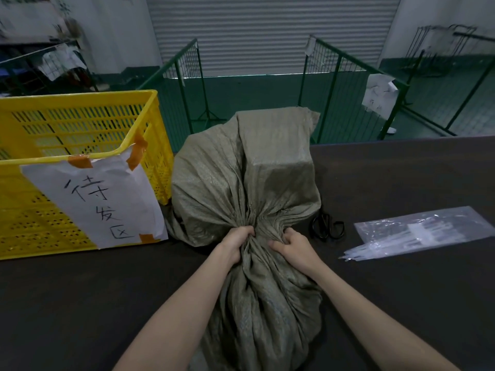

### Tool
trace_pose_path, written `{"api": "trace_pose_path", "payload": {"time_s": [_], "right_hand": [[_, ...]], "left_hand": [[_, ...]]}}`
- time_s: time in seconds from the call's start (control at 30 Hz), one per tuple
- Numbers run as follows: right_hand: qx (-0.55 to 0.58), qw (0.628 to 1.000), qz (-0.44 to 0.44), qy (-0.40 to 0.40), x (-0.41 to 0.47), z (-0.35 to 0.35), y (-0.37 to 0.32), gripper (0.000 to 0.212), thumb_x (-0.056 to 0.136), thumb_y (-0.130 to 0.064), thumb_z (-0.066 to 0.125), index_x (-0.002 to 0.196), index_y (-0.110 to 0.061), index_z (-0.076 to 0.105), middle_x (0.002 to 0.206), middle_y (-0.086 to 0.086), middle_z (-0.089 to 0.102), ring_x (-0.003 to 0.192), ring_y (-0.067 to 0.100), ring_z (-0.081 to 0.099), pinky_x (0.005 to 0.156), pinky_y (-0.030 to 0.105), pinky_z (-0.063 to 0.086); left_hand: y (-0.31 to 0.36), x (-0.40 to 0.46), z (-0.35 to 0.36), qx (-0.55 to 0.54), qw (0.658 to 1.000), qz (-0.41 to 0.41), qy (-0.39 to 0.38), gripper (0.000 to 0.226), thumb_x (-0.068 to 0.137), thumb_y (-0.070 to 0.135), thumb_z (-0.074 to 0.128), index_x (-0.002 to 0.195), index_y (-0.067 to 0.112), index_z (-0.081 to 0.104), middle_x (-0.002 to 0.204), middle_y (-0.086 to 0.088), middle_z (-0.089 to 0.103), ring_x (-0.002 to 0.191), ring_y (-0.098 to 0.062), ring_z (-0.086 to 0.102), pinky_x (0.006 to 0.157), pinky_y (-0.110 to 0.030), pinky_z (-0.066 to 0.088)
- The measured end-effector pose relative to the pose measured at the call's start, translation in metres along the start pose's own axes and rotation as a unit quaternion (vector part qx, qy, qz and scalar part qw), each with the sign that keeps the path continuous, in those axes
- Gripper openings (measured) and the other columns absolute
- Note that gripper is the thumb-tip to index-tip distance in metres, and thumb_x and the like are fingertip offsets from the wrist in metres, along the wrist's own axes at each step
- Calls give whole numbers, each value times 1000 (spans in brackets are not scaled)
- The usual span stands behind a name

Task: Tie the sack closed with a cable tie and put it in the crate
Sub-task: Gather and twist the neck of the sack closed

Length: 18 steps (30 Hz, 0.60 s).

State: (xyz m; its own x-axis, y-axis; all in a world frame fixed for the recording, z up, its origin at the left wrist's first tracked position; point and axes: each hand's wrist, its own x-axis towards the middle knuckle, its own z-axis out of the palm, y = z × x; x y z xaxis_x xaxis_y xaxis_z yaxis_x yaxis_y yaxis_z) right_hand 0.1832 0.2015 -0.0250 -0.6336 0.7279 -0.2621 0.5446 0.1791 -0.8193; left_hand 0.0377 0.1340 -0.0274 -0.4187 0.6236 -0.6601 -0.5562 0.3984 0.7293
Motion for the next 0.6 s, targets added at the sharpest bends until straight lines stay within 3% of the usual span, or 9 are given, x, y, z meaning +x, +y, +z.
{"api": "trace_pose_path", "payload": {"time_s": [0.13, 0.23, 0.3, 0.43, 0.5, 0.6], "right_hand": [[73, 996, -40, -19, -11, -1, 0, 27, 83, -28, 67, 108, -21, 65, 106, -7, 70, 101, 8, 64, 94, 34, 51], [123, 991, -52, -9, -16, 1, 1, 34, 84, -21, 65, 116, -28, 57, 112, -10, 67, 106, 7, 62, 93, 30, 49], [140, 989, -50, -5, -20, 3, 2, 29, 87, -21, 62, 114, -29, 59, 111, -11, 67, 104, 5, 62, 92, 29, 49], [94, 995, -45, -5, -24, 2, 5, 21, 95, -24, 52, 113, -26, 60, 110, -11, 67, 104, 5, 61, 85, 22, 46], [42, 998, -55, -14, -26, 4, 6, 22, 97, -25, 48, 116, -21, 58, 112, -7, 65, 105, 8, 59, 85, 23, 45], [10, 997, -75, -24, -27, 9, 5, 26, 98, -24, 44, 121, -18, 56, 118, -2, 62, 110, 12, 56, 94, 29, 45]], "left_hand": [[5, 0, 0, 9, 996, -41, -76, 21, 89, 20, 55, 90, 4, 69, 78, -14, 73, 81, -27, 65, 78, -35, 53], [10, 4, 1, 104, 985, -70, -120, 36, 85, 39, 64, 107, 12, 68, 99, -12, 71, 94, -23, 66, 95, -37, 49], [11, 7, 2, 137, 979, -80, -129, 44, 84, 41, 65, 117, 11, 64, 103, -11, 70, 95, -23, 65, 94, -36, 50], [8, 7, 5, 88, 985, -63, -132, 34, 86, 35, 61, 104, 7, 69, 87, -11, 74, 84, -22, 68, 77, -32, 54], [7, 8, 9, 67, 987, -46, -141, 39, 84, 44, 62, 101, 9, 71, 92, -12, 75, 89, -23, 68, 84, -34, 53], [10, 8, 14, 91, 986, -28, -141, 58, 71, 48, 75, 114, 10, 67, 110, -14, 71, 105, -26, 65, 100, -40, 48]]}}
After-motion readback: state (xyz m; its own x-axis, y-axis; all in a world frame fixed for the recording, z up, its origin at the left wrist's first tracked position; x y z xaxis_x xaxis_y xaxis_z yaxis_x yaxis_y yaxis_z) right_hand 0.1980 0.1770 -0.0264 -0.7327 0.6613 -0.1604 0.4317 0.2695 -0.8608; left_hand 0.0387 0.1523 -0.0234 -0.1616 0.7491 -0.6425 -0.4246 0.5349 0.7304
